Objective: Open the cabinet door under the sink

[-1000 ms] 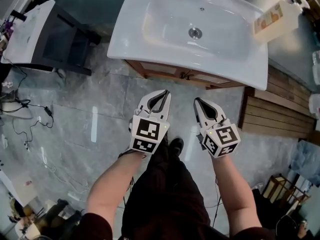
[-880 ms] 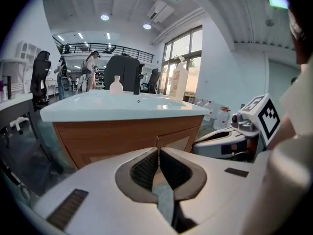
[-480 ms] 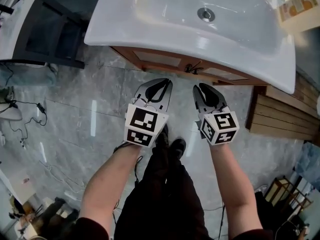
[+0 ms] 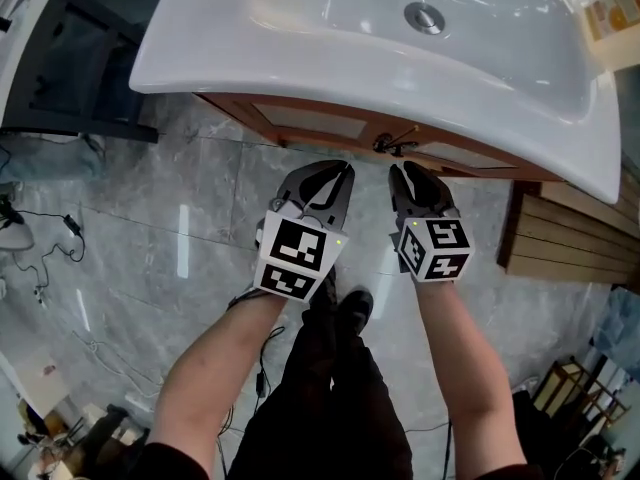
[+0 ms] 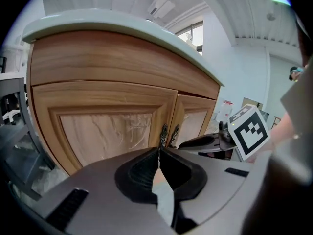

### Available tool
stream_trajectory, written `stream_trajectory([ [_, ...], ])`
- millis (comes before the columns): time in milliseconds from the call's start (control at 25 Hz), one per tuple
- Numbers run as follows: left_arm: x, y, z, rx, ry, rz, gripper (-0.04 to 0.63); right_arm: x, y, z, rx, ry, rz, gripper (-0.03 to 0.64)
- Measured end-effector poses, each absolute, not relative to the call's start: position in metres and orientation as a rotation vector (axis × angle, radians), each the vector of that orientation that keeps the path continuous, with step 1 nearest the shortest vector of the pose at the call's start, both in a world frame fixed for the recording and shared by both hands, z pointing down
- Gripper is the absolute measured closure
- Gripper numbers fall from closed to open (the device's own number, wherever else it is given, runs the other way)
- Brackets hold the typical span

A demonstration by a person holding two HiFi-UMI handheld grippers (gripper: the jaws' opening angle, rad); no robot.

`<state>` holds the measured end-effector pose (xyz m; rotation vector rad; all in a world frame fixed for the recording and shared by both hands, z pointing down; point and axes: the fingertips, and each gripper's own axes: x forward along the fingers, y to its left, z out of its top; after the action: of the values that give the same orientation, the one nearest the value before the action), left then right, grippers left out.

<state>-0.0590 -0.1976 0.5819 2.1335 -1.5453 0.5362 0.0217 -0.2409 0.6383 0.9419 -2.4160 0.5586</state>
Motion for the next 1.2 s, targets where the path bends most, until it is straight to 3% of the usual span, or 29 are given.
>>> stream_trajectory([
  [680, -0.068, -0.206, 0.603, 2.114, -1.529, 0.521, 0.568, 0.011, -0.262, 0.652, 0.986, -2.403, 0.586, 0.525],
  [1200, -0.041, -0.224, 0.568, 2.344, -1.414, 0.477, 0.567, 0.016, -0.252, 0.647, 0.910, -2.410, 0.560, 0.526],
])
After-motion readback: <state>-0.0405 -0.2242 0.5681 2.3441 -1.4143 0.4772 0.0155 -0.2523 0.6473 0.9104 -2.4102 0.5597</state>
